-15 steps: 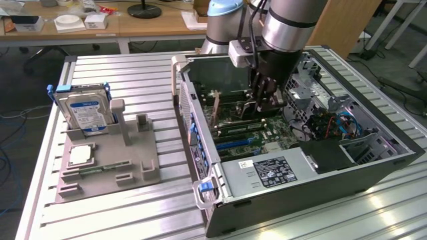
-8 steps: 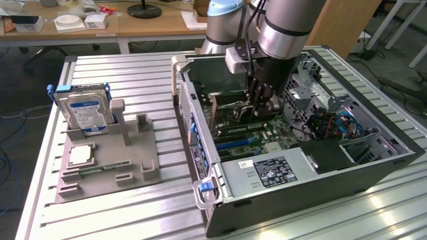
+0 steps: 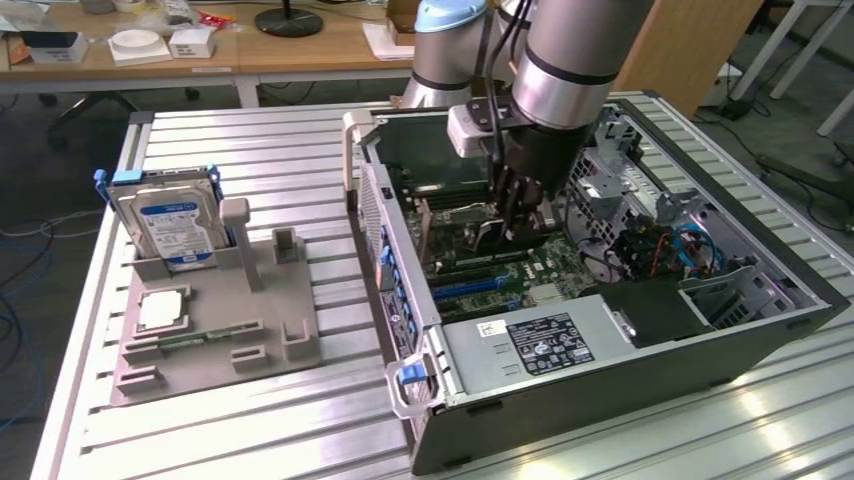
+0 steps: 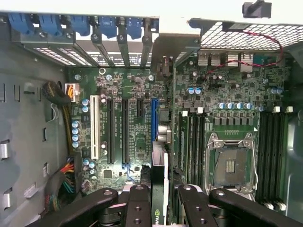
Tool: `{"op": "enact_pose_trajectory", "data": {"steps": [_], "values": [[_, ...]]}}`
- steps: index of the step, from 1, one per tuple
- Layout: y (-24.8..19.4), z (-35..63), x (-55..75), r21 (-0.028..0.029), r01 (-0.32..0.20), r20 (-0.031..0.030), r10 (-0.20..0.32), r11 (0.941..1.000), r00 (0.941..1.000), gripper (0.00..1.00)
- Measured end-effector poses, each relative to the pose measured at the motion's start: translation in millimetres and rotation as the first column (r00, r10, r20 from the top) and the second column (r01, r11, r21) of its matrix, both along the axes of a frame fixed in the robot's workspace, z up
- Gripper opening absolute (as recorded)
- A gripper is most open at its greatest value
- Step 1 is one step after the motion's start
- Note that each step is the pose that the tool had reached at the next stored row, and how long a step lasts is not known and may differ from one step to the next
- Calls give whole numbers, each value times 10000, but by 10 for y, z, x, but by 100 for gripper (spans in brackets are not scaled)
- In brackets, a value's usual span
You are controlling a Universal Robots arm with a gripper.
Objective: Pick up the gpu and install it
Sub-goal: 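Insert the gpu into the slot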
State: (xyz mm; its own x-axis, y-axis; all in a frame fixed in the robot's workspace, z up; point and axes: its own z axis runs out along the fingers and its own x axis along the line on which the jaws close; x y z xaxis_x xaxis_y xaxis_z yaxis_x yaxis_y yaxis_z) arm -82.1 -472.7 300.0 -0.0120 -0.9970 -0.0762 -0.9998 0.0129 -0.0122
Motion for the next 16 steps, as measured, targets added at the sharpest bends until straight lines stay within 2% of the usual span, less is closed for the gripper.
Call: {"op": "enact_pose_trajectory", "data": {"steps": [5,6,8,13,16], "values": [[-1,-3,-1,-2,-1,-2,1,10000,10000,27],[-1,-3,0,-3,-2,-23,2,10000,10000,27],[-1,-4,0,1,-2,-146,2,10000,9999,27],[-1,-10,-1,10,0,-161,0,10000,9999,27],[-2,-54,-1,8,0,-162,0,10000,9999,27]]}}
